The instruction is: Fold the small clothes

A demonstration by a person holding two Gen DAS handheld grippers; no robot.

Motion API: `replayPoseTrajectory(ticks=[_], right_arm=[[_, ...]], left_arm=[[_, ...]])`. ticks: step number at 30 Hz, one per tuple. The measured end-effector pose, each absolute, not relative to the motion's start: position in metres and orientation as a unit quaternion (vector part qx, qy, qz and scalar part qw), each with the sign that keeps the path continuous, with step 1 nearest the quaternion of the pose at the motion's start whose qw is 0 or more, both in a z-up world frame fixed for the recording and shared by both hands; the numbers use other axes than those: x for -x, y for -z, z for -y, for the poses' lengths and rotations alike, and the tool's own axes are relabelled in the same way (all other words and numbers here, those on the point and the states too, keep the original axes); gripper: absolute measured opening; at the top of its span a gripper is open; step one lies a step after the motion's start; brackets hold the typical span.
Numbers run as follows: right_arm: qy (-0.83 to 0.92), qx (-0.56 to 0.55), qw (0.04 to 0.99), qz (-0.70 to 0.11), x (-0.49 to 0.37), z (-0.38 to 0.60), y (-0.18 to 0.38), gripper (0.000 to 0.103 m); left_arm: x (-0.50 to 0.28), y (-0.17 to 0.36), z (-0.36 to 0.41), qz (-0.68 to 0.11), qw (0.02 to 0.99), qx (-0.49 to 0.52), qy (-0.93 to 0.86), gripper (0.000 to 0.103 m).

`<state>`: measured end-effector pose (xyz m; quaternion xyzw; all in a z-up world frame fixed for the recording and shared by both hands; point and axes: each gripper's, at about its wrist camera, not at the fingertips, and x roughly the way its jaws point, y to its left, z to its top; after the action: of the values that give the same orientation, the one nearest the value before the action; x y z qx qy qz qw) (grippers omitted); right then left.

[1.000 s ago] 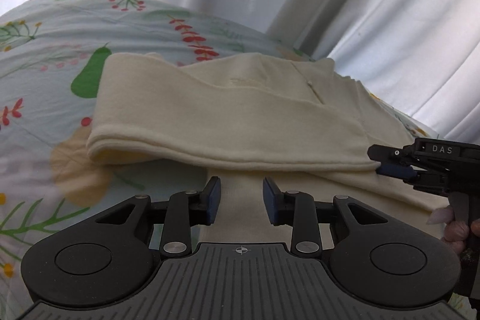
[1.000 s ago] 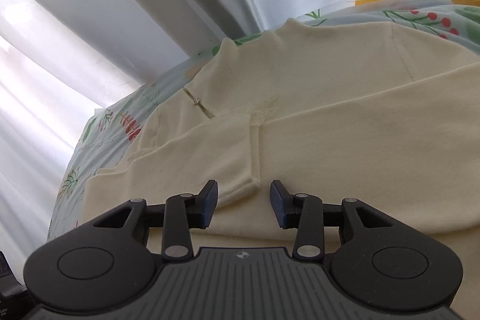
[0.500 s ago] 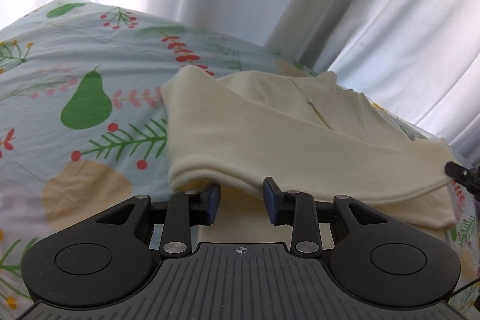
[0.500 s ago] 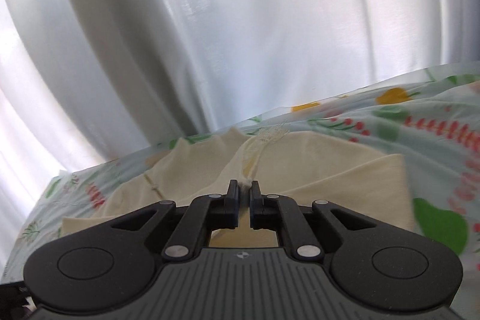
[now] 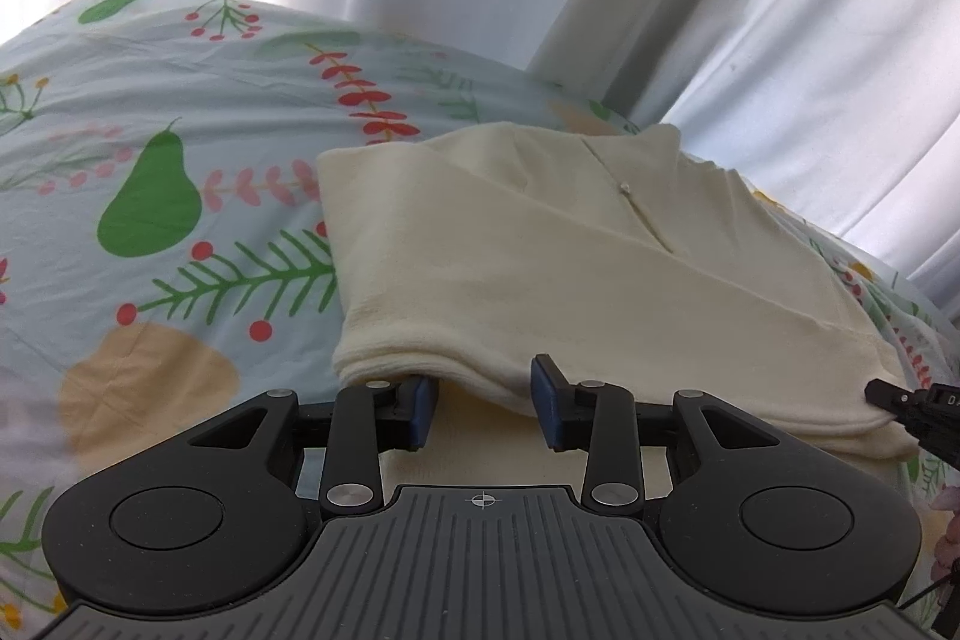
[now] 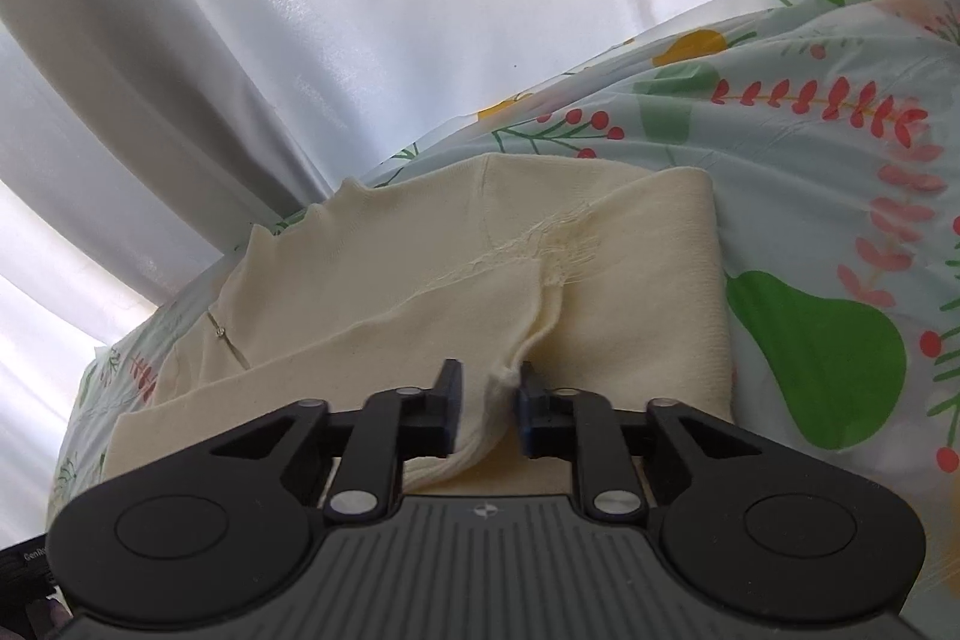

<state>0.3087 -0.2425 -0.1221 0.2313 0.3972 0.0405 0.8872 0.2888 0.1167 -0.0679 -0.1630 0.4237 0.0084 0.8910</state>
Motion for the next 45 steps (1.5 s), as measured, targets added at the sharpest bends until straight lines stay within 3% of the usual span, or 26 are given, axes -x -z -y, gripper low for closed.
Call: replayPoseTrajectory(ticks=[5,10,12,13,15,19,24,26,28,38,41,43,45], right_arm=[[0.026,-0.192,0.927,-0.322,-0.292,0.245,0.094,0.006],[0.048,-0.194,0.902,-0.384,-0.298,0.261,0.114,0.007],[0.053,-0.223,0.897,-0.377,-0.284,0.268,0.11,0.017],[0.049,-0.242,0.895,-0.372,-0.276,0.272,0.106,0.028],[0.028,-0.296,0.88,-0.371,-0.261,0.278,0.103,0.041],[-0.027,-0.352,0.845,-0.402,-0.249,0.271,0.113,0.049],[-0.007,-0.406,0.819,-0.406,-0.257,0.267,0.134,0.044],[0.01,-0.412,0.819,-0.398,-0.262,0.27,0.136,0.03],[0.025,-0.407,0.819,-0.404,-0.268,0.272,0.14,0.01],[0.032,-0.375,0.847,-0.376,-0.29,0.277,0.139,0.01],[0.014,-0.355,0.845,-0.399,-0.282,0.274,0.136,0.015],[-0.008,-0.335,0.845,-0.416,-0.27,0.273,0.128,0.026],[-0.033,-0.322,0.855,-0.405,-0.256,0.275,0.113,0.026]], left_arm=[[-0.288,0.07,-0.116,-0.425,0.891,0.16,-0.005,0.045],[-0.285,0.068,-0.114,-0.432,0.888,0.155,-0.006,0.045],[-0.28,0.063,-0.114,-0.433,0.887,0.158,-0.003,0.046],[-0.277,0.059,-0.114,-0.436,0.885,0.165,0.005,0.045],[-0.269,0.053,-0.112,-0.436,0.878,0.192,0.038,0.046],[-0.275,0.057,-0.093,-0.446,0.866,0.21,0.084,0.047],[-0.294,0.071,-0.071,-0.456,0.869,0.18,0.065,0.042],[-0.299,0.075,-0.065,-0.456,0.874,0.155,0.054,0.036],[-0.302,0.074,-0.06,-0.449,0.882,0.132,0.051,0.037],[-0.314,0.076,-0.049,-0.43,0.899,0.08,0.027,0.04],[-0.301,0.068,-0.055,-0.452,0.887,0.076,0.058,0.04],[-0.291,0.056,-0.062,-0.459,0.879,0.089,0.091,0.041],[-0.283,0.039,-0.069,-0.446,0.881,0.101,0.118,0.045]])
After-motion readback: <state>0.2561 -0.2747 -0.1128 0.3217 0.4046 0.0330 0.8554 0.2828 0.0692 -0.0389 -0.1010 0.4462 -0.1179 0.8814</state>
